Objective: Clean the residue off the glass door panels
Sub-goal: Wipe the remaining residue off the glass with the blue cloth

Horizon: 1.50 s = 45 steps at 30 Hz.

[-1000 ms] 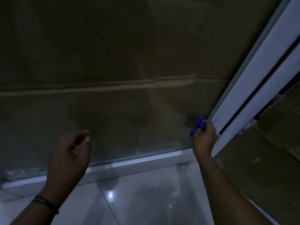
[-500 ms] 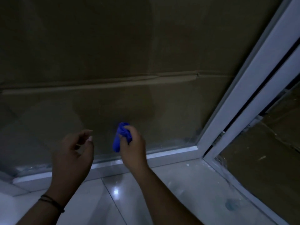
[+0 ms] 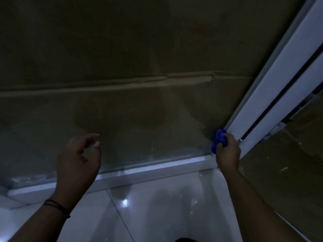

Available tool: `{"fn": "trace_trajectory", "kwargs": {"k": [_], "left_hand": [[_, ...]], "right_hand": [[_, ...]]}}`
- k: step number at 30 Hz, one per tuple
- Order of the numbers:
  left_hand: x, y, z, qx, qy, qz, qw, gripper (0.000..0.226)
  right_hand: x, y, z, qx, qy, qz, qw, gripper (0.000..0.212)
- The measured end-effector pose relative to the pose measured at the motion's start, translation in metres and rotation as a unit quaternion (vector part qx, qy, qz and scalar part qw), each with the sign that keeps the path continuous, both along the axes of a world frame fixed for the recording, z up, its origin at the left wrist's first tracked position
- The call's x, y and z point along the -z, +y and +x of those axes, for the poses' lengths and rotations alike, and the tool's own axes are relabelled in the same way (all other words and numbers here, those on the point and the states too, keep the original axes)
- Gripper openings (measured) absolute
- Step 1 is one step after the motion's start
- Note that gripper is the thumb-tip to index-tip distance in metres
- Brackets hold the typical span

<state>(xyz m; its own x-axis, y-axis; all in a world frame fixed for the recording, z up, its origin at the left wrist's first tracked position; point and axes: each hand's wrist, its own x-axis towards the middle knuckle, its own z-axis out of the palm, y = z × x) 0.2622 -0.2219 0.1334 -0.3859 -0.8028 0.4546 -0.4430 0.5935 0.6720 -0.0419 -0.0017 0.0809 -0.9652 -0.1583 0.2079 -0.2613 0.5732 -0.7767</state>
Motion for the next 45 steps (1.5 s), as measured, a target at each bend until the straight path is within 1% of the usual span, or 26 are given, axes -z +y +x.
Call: {"fn": "trace_trajectory", "kwargs": {"k": [3, 5, 7, 8, 11, 14, 15, 17, 19, 21, 23, 25, 28, 30, 31, 33, 34, 37, 39, 43, 45], "left_hand": [[0.002, -0.002, 0.002, 0.009, 0.005, -0.003, 1.000, 0.016], [0.002, 0.000, 0.002, 0.012, 0.004, -0.012, 1.000, 0.015], [0.001, 0.001, 0.001, 0.019, 0.004, -0.016, 1.000, 0.016], [0.001, 0.001, 0.001, 0.023, 0.003, -0.016, 1.000, 0.018], [0.000, 0.002, 0.001, 0.029, -0.005, -0.030, 0.999, 0.018], [0.000, 0.003, 0.001, 0.008, -0.015, -0.027, 1.000, 0.013], [0.001, 0.004, 0.000, 0.006, -0.019, -0.032, 0.999, 0.013], [0.002, 0.005, -0.001, 0.015, -0.017, -0.051, 0.998, 0.013], [0.003, 0.005, -0.002, 0.026, -0.014, -0.062, 0.998, 0.014], [0.005, 0.003, -0.005, 0.028, -0.017, -0.062, 0.998, 0.014], [0.008, 0.002, -0.009, 0.027, -0.019, -0.056, 0.998, 0.014], [0.009, 0.002, -0.011, 0.029, -0.025, -0.061, 0.997, 0.018], [0.013, 0.002, -0.010, 0.044, -0.031, -0.082, 0.995, 0.017], [0.016, -0.001, -0.007, 0.047, -0.023, -0.079, 0.995, 0.019], [0.018, -0.003, -0.005, 0.047, -0.022, -0.078, 0.996, 0.021], [0.021, -0.006, -0.002, 0.045, -0.027, -0.077, 0.996, 0.022], [0.022, -0.007, -0.001, 0.042, -0.029, -0.075, 0.996, 0.021], [0.023, -0.008, 0.002, 0.039, -0.033, -0.071, 0.996, 0.022], [0.024, -0.009, 0.004, 0.045, -0.040, -0.067, 0.996, 0.023], [0.022, -0.009, 0.008, 0.048, -0.043, -0.062, 0.996, 0.024], [0.022, -0.010, 0.011, 0.044, -0.045, -0.065, 0.996, 0.023]], "right_hand": [[0.001, -0.020, 0.008, 0.002, 0.004, -0.023, 1.000, 0.021], [0.002, -0.039, 0.028, 0.011, 0.007, -0.037, 0.999, 0.020], [0.002, -0.060, 0.056, -0.006, 0.023, -0.043, 0.999, 0.023], [0.002, -0.071, 0.072, -0.026, 0.022, -0.044, 0.998, 0.024], [-0.003, -0.100, 0.117, -0.114, -0.024, -0.055, 0.992, 0.022], [-0.002, -0.114, 0.149, -0.220, 0.037, -0.035, 0.974, 0.023], [0.000, -0.113, 0.152, -0.237, 0.034, -0.040, 0.970, 0.023], [0.001, -0.099, 0.143, -0.209, -0.015, -0.092, 0.973, 0.021], [0.005, -0.074, 0.122, -0.115, -0.057, -0.146, 0.981, 0.025], [0.012, -0.045, 0.094, -0.030, -0.064, -0.159, 0.985, 0.030], [0.019, -0.020, 0.064, 0.025, -0.051, -0.127, 0.990, 0.035], [0.027, -0.004, 0.032, 0.047, -0.042, -0.056, 0.996, 0.035], [0.039, 0.003, -0.001, 0.032, -0.027, 0.044, 0.998, 0.031], [0.044, 0.000, -0.011, 0.011, -0.011, 0.080, 0.997, 0.023], [0.046, -0.003, -0.013, -0.002, -0.010, 0.082, 0.997, 0.018], [0.048, -0.011, -0.011, -0.012, -0.023, 0.074, 0.997, 0.013], [0.049, -0.016, -0.006, -0.010, -0.023, 0.064, 0.998, 0.014], [0.054, -0.039, 0.026, -0.009, 0.021, 0.018, 1.000, 0.018], [0.056, -0.060, 0.057, -0.018, 0.022, 0.008, 1.000, 0.016], [0.055, -0.103, 0.124, -0.064, 0.004, -0.039, 0.997, 0.017], [0.053, -0.119, 0.151, -0.118, -0.006, -0.023, 0.993, 0.013]]}}
